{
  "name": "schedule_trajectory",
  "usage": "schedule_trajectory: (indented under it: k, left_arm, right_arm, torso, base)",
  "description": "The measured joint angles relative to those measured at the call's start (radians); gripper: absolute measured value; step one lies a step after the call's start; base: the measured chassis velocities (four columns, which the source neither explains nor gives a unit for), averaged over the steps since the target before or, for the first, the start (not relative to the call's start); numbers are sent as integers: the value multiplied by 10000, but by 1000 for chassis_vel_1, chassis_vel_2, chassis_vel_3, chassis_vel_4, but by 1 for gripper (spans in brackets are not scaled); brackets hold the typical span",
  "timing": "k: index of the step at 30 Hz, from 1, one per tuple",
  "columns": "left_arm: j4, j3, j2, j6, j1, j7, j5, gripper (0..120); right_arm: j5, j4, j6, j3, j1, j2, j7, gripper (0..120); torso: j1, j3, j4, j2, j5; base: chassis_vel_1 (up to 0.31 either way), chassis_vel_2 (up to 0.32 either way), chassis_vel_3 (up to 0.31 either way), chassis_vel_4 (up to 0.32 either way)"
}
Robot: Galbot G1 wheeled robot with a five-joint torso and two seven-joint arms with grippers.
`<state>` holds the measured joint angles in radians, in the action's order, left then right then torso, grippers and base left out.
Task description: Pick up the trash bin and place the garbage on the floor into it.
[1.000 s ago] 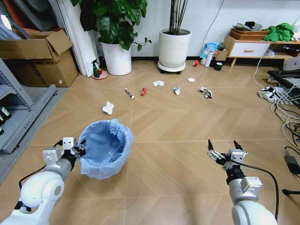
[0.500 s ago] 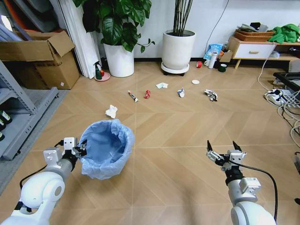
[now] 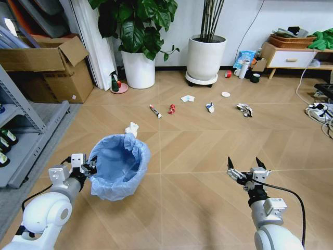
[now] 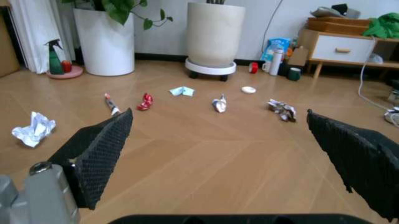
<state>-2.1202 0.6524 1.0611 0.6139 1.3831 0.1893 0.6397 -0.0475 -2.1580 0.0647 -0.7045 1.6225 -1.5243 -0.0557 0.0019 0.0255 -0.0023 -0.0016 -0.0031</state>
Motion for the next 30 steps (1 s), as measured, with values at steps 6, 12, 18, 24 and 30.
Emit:
schedule_trajectory:
  k: [6, 12, 18, 24, 30]
  left_arm:
    - [-44, -1, 2, -15, 24, -58, -12, 0]
    - [-48, 0, 0, -32, 47, -115, -59, 0]
    - [-52, -20, 30, -51, 64, -149, -89, 0]
    - [-36, -23, 55, -70, 60, -172, -112, 0]
    - [41, -33, 79, -87, 57, -229, -159, 0]
  right_arm:
    - [3, 0, -6, 19, 1, -36, -12, 100]
    - [6, 22, -21, 23, -1, -77, -17, 100]
    - [26, 43, -42, 16, 6, -90, -40, 100]
    - [33, 90, -52, 20, -11, -113, -63, 100]
    - [35, 165, -67, 24, -51, -125, -78, 100]
  torso:
    - [-1, -1, 0, 0, -2]
    - [0, 0, 1, 0, 1]
    - [-1, 0, -1, 1, -5]
    - [-1, -1, 0, 1, 3]
    - [0, 1, 2, 0, 2]
  base:
    - [1, 265, -1, -256]
    - [-18, 274, 20, -283]
    - [-32, 279, 44, -272]
    - [-79, 276, 72, -259]
    - [-86, 293, 88, -276]
